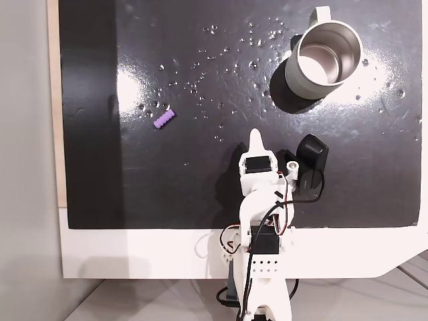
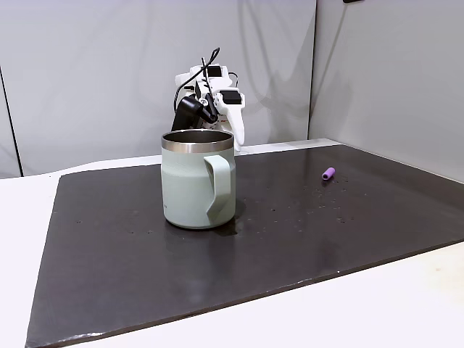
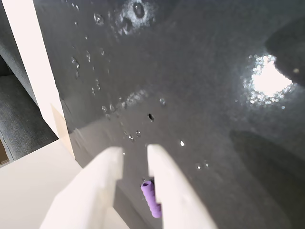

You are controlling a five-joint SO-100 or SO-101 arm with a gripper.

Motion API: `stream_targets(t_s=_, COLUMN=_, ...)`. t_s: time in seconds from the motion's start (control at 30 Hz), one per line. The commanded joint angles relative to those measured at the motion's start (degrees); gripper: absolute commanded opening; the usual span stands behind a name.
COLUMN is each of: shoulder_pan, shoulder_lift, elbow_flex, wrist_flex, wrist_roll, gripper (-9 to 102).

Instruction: Grasp a pengrip and put it in the cup.

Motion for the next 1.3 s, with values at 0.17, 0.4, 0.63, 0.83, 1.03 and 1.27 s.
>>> stream_targets(t_s=0.17, shoulder_pan=0.9, shoulder_lift=0.5, elbow_flex=-0.4, wrist_flex=0.0, wrist_roll=7.3, gripper=0)
stream_targets(t_s=0.4, shoulder_pan=0.4, shoulder_lift=0.6, elbow_flex=-4.1, wrist_flex=1.4, wrist_roll=4.0, gripper=0)
stream_targets(t_s=0.63, shoulder_pan=-6.0, shoulder_lift=-9.8, elbow_flex=-23.9, wrist_flex=10.8, wrist_roll=0.5, gripper=0)
stream_targets(t_s=0.83, shoulder_pan=-11.8, shoulder_lift=-35.5, elbow_flex=-50.2, wrist_flex=20.0, wrist_roll=1.1, gripper=0)
stream_targets(t_s=1.03, shoulder_pan=-17.1, shoulder_lift=-62.9, elbow_flex=-78.8, wrist_flex=34.5, wrist_roll=0.9, gripper=13)
stream_targets(t_s=1.27, shoulder_pan=-21.0, shoulder_lift=-80.9, elbow_flex=-96.2, wrist_flex=42.6, wrist_roll=3.5, gripper=26)
